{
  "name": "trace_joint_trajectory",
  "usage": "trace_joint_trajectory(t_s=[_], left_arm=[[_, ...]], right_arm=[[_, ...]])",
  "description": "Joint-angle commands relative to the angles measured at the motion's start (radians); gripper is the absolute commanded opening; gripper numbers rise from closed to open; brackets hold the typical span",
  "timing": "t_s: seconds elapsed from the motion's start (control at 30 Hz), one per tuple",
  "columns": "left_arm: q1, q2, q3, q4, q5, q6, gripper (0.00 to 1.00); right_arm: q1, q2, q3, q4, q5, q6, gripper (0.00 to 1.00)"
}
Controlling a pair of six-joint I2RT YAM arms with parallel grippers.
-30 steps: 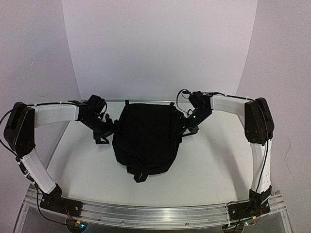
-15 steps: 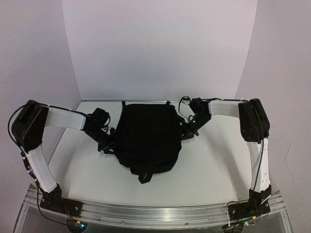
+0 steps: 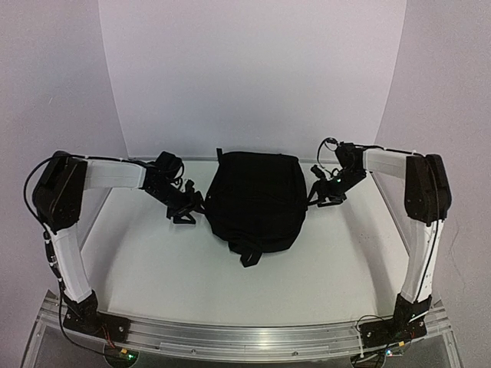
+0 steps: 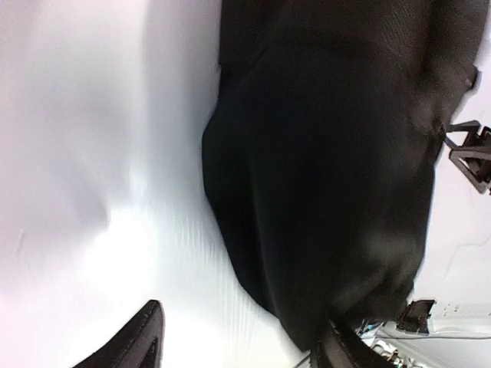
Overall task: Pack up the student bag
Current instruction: Adjust the student bag at the center of the board.
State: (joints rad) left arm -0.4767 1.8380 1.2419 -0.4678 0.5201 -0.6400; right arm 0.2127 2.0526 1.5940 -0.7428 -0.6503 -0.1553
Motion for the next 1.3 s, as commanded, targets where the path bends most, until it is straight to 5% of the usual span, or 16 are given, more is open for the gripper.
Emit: trace_joint_trajectory(t_s=[0.0, 0.23, 0.5, 0.87, 0.93, 1.13, 1.27], left_arm=[[-0.049, -0.295, -0.152, -0.006, -0.002, 0.082, 0.69], [-0.255, -0.381, -0.386, 0.262, 0.009, 0.084, 0.67], [-0.437, -0.073, -0.267, 0.416, -0.011, 0.09, 0.65], [-0.484, 0.118, -0.139, 0.585, -0.113, 0.131, 0.64], [-0.503, 0.12, -0.129, 0.586, -0.152, 0.139, 0.57], [-0.553, 0.02, -0.041, 0.5, -0.228, 0.165, 0.05], [-0.676, -0.012, 0.259, 0.152, -0.342, 0.359, 0.0]], right_arm=[[0.036, -0.303, -0.206, -0.046, -0.072, -0.155, 0.65], [0.232, -0.496, -0.468, 0.148, 0.005, -0.2, 0.65], [0.262, -0.429, -0.466, 0.168, 0.049, -0.148, 0.63], [0.26, -0.466, -0.466, 0.147, 0.101, -0.113, 0.62], [0.26, -0.478, -0.465, 0.142, 0.112, -0.12, 0.62], [0.259, -0.506, -0.455, 0.118, 0.132, -0.125, 0.6], [0.254, -0.541, -0.469, 0.111, 0.144, -0.134, 0.6]])
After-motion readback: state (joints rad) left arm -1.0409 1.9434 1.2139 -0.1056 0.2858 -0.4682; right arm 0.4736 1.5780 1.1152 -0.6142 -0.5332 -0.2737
